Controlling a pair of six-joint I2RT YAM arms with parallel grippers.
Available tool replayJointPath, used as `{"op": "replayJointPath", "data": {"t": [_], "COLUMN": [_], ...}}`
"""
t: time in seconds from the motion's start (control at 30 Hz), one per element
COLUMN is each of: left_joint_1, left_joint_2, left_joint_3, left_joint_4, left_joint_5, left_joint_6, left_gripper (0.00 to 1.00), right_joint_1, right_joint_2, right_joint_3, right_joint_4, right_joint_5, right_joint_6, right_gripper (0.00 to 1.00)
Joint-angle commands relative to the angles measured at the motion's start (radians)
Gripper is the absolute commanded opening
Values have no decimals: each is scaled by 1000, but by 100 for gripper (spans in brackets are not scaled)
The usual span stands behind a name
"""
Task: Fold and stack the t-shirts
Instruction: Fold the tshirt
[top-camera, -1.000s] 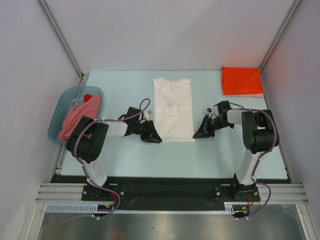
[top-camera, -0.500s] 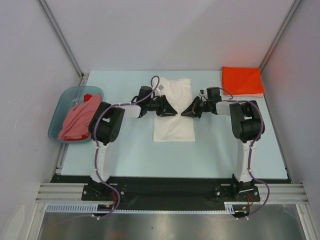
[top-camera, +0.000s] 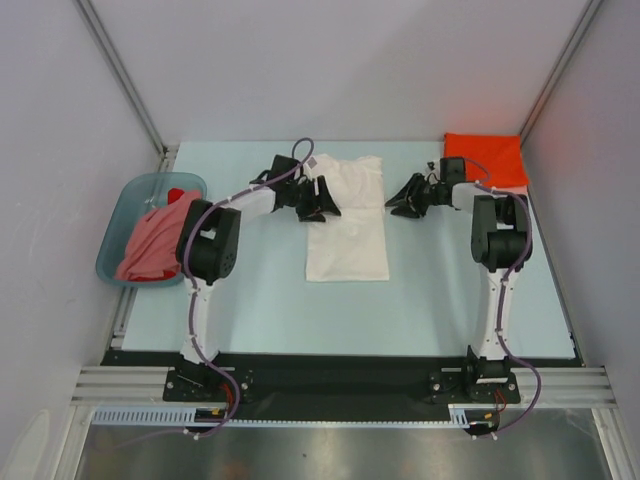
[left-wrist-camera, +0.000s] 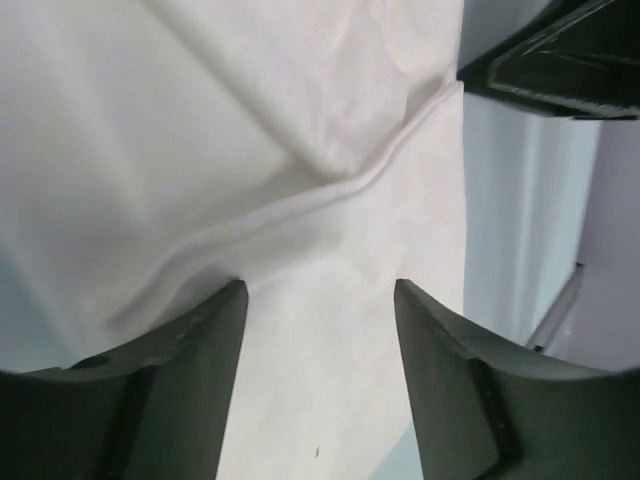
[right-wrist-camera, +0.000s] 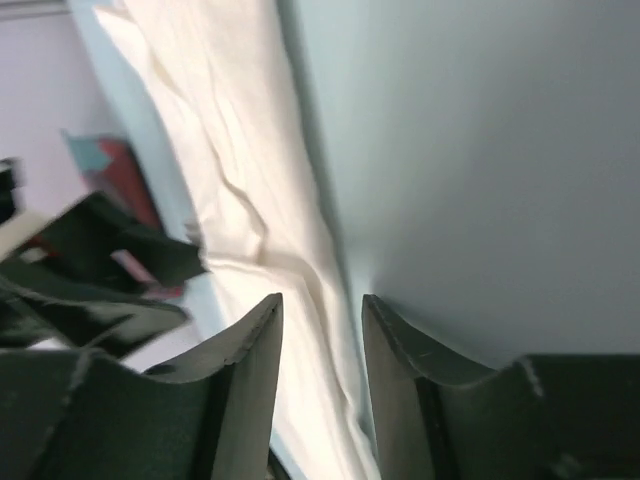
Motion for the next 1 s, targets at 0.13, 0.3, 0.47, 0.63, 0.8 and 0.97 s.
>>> {"op": "replayJointPath", "data": {"t": [0.13,0.3,0.47,0.63,0.8,0.97], "left_joint_1": [-2,-12,-39,-40,-40,-45], "left_joint_2": [-530,-700,-804,-798,-755,-717], "left_joint_3": [-252,-470,-726,-849,-901,-957], "left_joint_4": [-336,-359,-213,-80,22,80], "left_joint_5": [-324,-363,-302,-277,-320,-366], "left_joint_6": [347,289,69,-137,-382,-560], "left_gripper": [92,93,75,74,77,71], "right_joint_1": [-11,46,104,106,109,110], "right_joint_2": [-358,-558,-687,-702,-669,-666], "right_joint_3": [-92,-360,-626,-727,-779,-821], "right_joint_4": [-561,-525,-374,-259,-156,-62], "right_joint_5": [219,230,197,207,219,273], "right_joint_6": [-453,-408,-289,-213,-63,54], "right_gripper": [55,56,61,60,54,50]}}
